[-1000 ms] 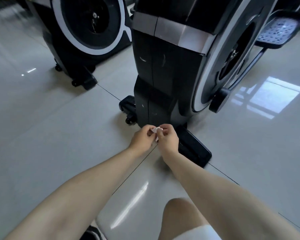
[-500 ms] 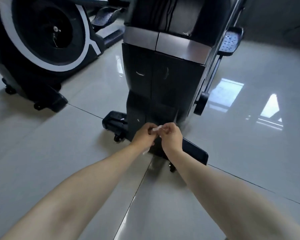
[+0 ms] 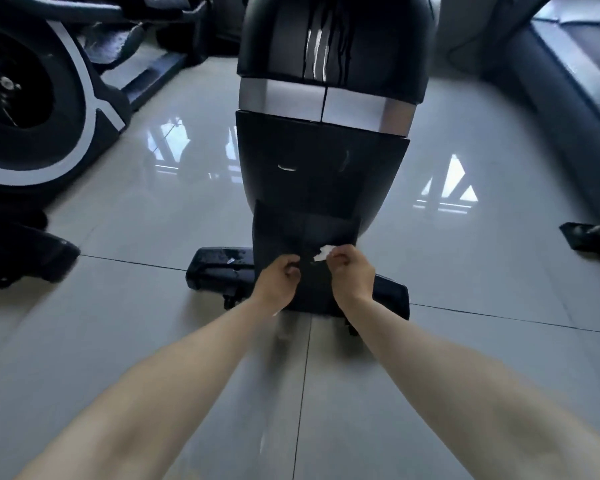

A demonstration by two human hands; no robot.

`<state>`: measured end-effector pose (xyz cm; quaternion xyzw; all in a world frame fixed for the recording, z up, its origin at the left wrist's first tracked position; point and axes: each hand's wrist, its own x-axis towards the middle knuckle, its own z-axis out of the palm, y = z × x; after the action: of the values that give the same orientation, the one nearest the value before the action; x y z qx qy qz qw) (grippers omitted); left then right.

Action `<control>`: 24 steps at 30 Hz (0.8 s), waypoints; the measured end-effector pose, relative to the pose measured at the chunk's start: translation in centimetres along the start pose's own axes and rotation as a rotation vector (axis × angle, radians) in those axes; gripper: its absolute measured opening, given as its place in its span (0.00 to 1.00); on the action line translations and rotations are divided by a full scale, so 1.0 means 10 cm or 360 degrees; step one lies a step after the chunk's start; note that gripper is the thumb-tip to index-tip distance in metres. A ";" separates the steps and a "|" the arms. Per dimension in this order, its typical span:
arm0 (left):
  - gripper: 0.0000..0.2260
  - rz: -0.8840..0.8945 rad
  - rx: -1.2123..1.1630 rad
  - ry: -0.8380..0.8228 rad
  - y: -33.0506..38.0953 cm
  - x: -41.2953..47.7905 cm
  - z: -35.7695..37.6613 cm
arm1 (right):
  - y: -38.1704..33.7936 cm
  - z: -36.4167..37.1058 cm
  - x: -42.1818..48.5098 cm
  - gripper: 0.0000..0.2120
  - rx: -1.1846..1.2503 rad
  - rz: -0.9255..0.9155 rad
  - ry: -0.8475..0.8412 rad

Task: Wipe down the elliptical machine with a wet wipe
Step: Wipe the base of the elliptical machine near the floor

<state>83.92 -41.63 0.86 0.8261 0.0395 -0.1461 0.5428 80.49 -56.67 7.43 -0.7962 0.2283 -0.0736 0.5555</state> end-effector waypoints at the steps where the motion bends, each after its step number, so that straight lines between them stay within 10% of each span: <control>1: 0.09 -0.0008 0.0014 -0.0027 0.00 -0.01 -0.03 | -0.01 0.01 0.00 0.08 0.0005 0.0037 0.0002; 24: 0.11 -0.0049 -0.0032 -0.0041 -0.23 0.04 0.09 | 0.46 0.49 -0.01 0.19 -0.0050 0.0078 -0.0351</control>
<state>83.64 -41.54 -1.58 0.8179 0.0466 -0.1646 0.5493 80.94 -53.69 1.41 -0.8022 0.1863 0.0317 0.5664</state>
